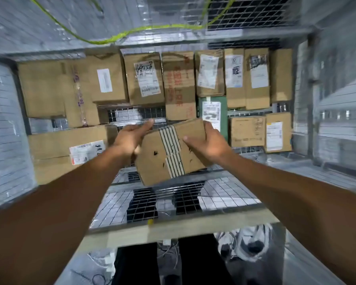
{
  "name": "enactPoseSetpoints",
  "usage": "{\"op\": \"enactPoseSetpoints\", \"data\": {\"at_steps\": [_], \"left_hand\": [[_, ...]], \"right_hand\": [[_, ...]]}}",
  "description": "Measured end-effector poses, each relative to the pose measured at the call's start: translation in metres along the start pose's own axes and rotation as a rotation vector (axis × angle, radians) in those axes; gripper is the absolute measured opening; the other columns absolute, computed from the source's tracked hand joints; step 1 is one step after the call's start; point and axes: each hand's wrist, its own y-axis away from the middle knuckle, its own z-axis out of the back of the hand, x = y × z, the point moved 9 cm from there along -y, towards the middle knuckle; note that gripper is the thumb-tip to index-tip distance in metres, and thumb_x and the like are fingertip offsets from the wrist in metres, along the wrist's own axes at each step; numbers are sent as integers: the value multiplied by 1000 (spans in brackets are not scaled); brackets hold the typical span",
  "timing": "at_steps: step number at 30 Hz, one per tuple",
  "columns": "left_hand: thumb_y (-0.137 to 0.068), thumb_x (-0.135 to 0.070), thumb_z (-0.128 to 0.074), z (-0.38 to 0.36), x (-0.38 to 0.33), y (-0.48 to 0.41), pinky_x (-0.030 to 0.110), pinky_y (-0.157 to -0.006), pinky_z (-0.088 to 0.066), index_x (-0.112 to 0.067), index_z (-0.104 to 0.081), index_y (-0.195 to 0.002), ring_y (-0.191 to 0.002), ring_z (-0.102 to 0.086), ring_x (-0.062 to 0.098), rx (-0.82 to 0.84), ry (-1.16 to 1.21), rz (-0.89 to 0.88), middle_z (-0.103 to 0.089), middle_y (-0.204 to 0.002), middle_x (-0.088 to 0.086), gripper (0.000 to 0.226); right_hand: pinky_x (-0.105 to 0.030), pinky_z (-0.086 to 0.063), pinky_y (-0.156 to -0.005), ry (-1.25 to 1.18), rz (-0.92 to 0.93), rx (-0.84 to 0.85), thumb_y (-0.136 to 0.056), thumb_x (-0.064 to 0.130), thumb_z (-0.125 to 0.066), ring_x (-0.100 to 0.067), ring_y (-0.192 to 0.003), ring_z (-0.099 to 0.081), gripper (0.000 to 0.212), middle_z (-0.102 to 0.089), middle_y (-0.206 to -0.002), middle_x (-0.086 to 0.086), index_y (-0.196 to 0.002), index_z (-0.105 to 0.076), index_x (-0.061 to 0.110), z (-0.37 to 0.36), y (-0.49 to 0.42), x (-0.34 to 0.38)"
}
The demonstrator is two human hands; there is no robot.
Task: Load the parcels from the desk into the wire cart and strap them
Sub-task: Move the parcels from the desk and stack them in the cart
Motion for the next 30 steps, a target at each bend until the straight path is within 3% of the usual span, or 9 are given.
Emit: {"op": "enactPoseSetpoints", "data": {"at_steps": [3, 7, 9, 12, 16, 18, 22, 26, 30], "left_hand": [[-73, -84, -68, -1, 38, -44, 54, -111, -44, -15, -48, -150, -129, -56, 39, -172, 107, 160, -59, -143, 16, 105], [-81, -86, -54, -12, 56, -96, 56, -108, -45, -17, -44, -153, -125, -58, 40, -178, 183, 134, -59, -142, 15, 101], [-79, -87, -51, -16, 58, -116, 61, -112, -41, -19, -41, -155, -132, -54, 41, -173, 154, 95, -55, -148, 16, 102], [-80, -87, -48, -20, 60, -137, 60, -115, -35, -21, -39, -155, -137, -47, 39, -197, 59, 63, -48, -154, 13, 100], [-83, -81, -56, -47, 65, -148, 56, -114, -40, -21, -45, -148, -131, -53, 37, -103, -92, -2, -55, -146, 11, 89], [-87, -76, -59, -58, 64, -147, 55, -118, -37, -19, -42, -151, -139, -47, 38, -111, -255, -84, -41, -157, 11, 88], [-88, -70, -65, -65, 59, -149, 49, -118, -33, -24, -42, -148, -142, -40, 38, -155, -306, -183, -19, -163, 3, 79], [-91, -60, -69, -68, 55, -145, 53, -117, -41, -24, -33, -155, -137, -48, 36, -57, -306, -194, -27, -160, 10, 82], [-93, -62, -64, -51, 30, -85, 39, -114, -38, -22, -36, -156, -138, -45, 30, -68, -416, -250, -30, -158, 7, 80]], "right_hand": [[-22, -51, -64, 121, 38, 21, -85, 72, -67, -17, -95, -68, 78, -64, -104, 8, -138, -39, 23, -22, -30, -23], [-9, -51, -59, 131, 120, -14, -94, 55, -69, 4, -77, -70, 88, -66, -92, 14, -155, -17, 22, -30, -71, -34], [-22, -59, -72, 165, 135, -15, -94, 54, -68, -5, -80, -72, 95, -70, -98, 9, -161, -6, 27, -35, -89, -36], [-44, -59, -94, 304, 125, 19, -94, 57, -66, -31, -106, -70, 93, -70, -122, -12, -160, -13, 18, -49, -111, -43], [-49, -44, -108, 850, 124, -80, -88, 82, -50, -38, -133, -43, 98, -45, -143, -19, -156, -30, 15, -55, -124, -54], [-51, -32, -113, 1008, 208, -154, -86, 86, -44, -38, -137, -35, 96, -35, -152, -17, -157, -30, 22, -60, -127, -53], [-63, -1, -126, 1064, 210, -159, -90, 85, -33, -40, -159, 6, 99, 5, -174, -13, -165, 0, 31, -62, -137, -66], [-60, -6, -127, 920, 223, -156, -96, 64, -54, -37, -160, 5, 93, 5, -174, -14, -166, -4, 29, -48, -129, -62], [-60, -3, -127, 865, 179, -75, -94, 65, -55, -33, -160, 2, 94, 0, -174, -12, -166, -5, 29, -23, -89, -40]]}}
